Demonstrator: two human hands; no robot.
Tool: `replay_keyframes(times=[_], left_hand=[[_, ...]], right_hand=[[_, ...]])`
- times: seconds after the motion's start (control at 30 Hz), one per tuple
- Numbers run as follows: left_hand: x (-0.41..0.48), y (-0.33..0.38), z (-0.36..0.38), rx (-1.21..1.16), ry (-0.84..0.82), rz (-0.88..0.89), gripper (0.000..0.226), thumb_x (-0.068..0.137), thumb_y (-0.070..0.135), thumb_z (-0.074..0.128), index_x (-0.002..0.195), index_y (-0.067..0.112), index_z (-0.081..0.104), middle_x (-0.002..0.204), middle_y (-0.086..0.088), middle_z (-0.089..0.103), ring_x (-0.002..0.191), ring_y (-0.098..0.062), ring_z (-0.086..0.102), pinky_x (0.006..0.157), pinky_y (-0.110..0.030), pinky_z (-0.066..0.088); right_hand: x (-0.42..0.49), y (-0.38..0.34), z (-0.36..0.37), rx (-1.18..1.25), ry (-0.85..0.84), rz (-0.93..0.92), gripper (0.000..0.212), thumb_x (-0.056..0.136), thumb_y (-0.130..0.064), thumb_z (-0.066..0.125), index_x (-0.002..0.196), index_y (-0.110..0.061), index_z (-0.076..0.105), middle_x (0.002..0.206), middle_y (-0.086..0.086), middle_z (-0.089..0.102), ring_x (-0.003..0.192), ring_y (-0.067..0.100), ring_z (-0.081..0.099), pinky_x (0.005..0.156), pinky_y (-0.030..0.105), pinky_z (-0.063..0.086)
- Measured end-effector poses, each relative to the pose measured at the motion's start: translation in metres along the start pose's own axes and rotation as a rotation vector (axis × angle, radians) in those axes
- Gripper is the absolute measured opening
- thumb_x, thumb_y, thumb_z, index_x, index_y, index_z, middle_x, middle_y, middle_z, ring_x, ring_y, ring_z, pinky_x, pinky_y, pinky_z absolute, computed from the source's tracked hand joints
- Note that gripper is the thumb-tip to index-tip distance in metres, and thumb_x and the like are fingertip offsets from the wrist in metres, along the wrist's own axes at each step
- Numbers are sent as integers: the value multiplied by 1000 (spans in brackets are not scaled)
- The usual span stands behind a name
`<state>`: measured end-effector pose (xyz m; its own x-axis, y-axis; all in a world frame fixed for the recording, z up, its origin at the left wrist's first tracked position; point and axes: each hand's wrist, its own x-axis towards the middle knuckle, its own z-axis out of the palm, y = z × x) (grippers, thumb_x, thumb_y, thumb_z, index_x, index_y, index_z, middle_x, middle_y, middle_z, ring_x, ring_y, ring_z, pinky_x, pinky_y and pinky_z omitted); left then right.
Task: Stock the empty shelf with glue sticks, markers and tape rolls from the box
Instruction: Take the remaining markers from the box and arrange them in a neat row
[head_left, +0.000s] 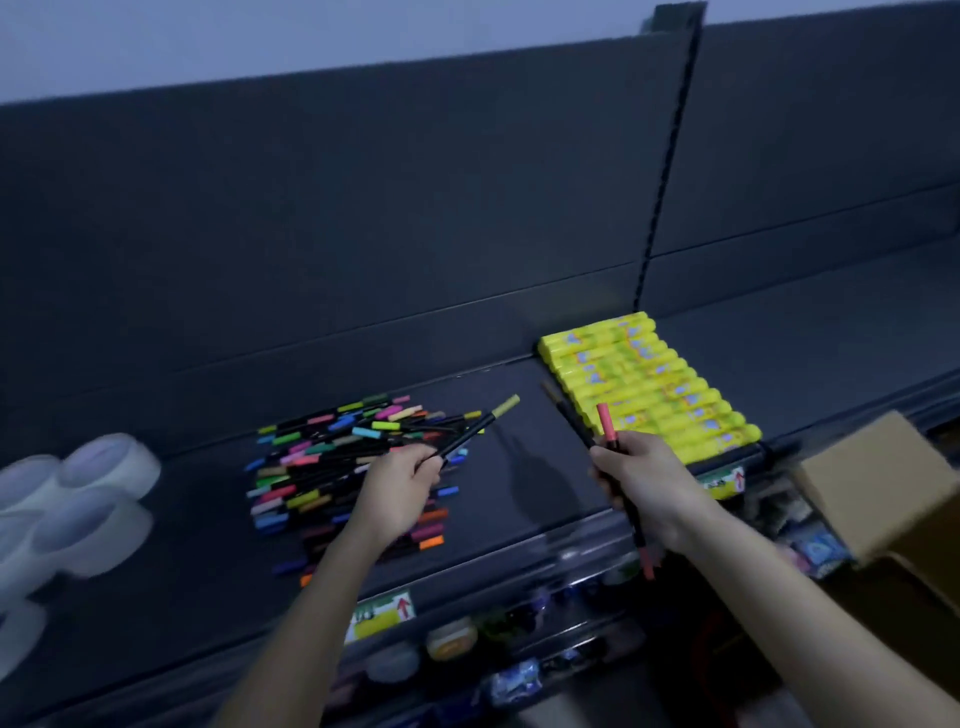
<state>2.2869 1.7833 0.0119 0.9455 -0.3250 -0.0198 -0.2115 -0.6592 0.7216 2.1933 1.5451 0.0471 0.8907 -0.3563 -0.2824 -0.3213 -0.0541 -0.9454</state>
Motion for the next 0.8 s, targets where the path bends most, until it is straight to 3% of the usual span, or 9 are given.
replay_keyframes(times=[0.1,0.17,0.37,0.47,0.53,0.63,0.8], left_hand=[[-10,-33,-17,6,38,-89,23,100,12,43,93,8,65,91,-15,65,72,-20,54,68,-29,39],[-14,-49,-27,30,64,-114,23,99,10,43,107,3,64,99,-19,66,82,-27,58,71,-31,40],[-8,-73,-44,260,68,-98,23,100,13,44,90,3,63,88,-16,60,79,-30,55,68,-36,40],[3,-77,-49,341,104,-62,28,100,14,44,119,5,63,107,-13,61,96,-27,58,81,-34,46],[11,-79,-52,383,129,-28,31,100,12,45,127,5,59,111,-14,62,101,-27,58,84,-33,46],[23,-86,-56,431,130,40,27,94,4,54,119,1,64,104,-17,65,96,-31,61,82,-35,50],[34,-109,-53,507,149,92,27,67,-9,78,92,-1,74,78,-14,67,69,-31,65,60,-37,58]], right_hand=[[6,3,34,-22,-53,12,17,93,2,47,81,-8,55,62,3,58,48,11,45,45,22,34],[11,4,52,-47,-90,13,17,92,3,46,83,-8,55,64,3,60,49,9,48,48,23,34],[34,7,86,-238,-184,-64,9,86,0,57,89,-8,59,66,5,59,54,14,48,52,27,35],[53,5,94,-443,-232,-163,3,87,-6,60,87,-9,59,65,4,58,54,14,47,48,20,35],[65,4,98,-503,-251,-192,2,87,-8,61,87,-10,60,67,4,58,57,16,48,51,22,37],[85,0,106,-556,-288,-217,2,88,-11,62,89,-11,61,70,5,56,61,17,47,56,29,35],[106,-3,121,-610,-345,-306,5,90,-11,60,88,-15,61,68,-2,52,61,12,46,55,16,34]])
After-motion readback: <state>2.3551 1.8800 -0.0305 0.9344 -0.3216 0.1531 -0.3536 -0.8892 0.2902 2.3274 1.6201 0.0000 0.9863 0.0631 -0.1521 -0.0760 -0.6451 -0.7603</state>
